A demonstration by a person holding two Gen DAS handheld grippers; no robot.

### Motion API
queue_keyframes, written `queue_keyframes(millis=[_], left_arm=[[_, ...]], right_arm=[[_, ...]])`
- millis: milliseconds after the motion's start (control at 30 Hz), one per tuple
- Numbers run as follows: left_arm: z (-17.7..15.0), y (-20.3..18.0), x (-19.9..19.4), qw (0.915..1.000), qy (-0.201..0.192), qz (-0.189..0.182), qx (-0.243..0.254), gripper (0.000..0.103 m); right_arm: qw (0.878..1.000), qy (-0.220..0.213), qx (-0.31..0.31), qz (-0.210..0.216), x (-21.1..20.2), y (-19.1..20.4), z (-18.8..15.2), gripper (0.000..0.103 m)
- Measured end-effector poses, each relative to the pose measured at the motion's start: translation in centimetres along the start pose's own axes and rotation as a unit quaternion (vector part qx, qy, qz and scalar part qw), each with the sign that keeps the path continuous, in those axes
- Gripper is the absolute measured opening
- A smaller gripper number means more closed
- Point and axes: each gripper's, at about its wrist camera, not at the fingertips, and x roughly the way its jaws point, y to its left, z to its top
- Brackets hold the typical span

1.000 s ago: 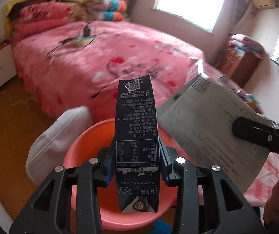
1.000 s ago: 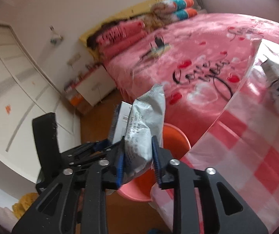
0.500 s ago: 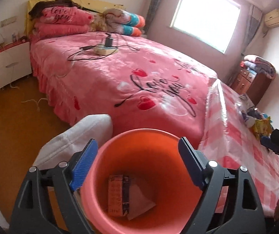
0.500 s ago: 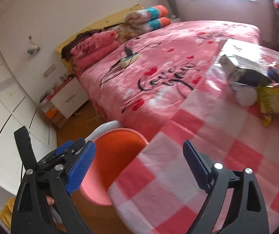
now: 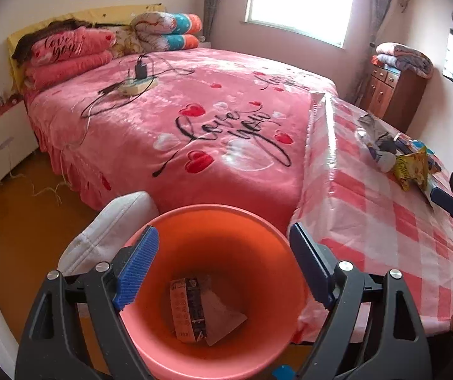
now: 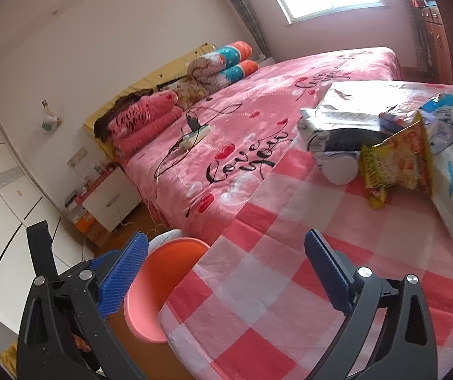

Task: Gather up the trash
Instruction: 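Carry both items over the orange bucket and open both tools to drop them, then move both open tools back to the trash on the table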

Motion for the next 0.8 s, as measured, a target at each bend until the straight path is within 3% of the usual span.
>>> queue_keyframes(millis=[467, 800], left_arm=[[1.2, -6.5, -0.4, 0.998, 0.011, -0.026, 0.056, 0.085], [1.5, -12.3, 0.6, 0.9937, 0.034, -0.039, 0.099, 0.085]], right_arm=[[0.998, -0.001, 0.036, 0.041, -2.5, -3.8, -0.7, 0.098], [0.997, -0.009, 0.075, 0.029, -4.7, -8.0, -0.7, 0.098]])
